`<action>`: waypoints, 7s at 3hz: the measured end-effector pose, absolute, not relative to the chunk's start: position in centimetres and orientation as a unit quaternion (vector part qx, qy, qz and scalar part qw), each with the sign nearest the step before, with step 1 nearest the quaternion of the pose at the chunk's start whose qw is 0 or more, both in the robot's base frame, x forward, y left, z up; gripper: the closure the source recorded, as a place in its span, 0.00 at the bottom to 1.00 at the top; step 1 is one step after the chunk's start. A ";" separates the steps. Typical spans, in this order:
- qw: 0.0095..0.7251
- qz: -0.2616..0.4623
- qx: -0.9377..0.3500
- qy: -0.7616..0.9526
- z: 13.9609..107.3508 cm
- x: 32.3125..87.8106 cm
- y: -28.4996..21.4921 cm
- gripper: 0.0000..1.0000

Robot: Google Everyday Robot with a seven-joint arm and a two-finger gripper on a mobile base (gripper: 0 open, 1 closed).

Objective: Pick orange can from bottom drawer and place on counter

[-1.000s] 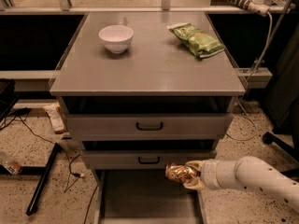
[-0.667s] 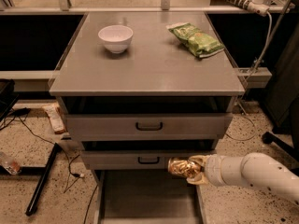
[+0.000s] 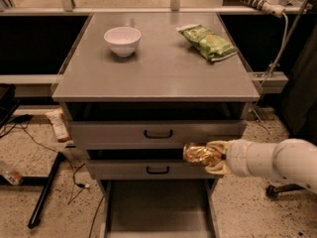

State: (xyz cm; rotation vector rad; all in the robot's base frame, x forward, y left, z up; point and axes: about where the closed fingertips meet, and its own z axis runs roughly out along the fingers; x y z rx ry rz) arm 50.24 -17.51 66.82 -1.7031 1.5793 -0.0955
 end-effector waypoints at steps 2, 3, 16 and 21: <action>0.413 -0.082 -0.673 0.608 81.3 54.0 -19.6 1.00; 0.413 -0.082 -0.673 0.607 81.4 54.0 -19.6 1.00; 0.428 0.065 -0.473 0.767 86.4 73.5 -11.8 0.81; 0.428 0.065 -0.473 0.767 86.4 73.5 -11.8 0.00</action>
Offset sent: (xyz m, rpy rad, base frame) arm 0.0628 -0.0342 0.1896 -0.0559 -0.1193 -0.0540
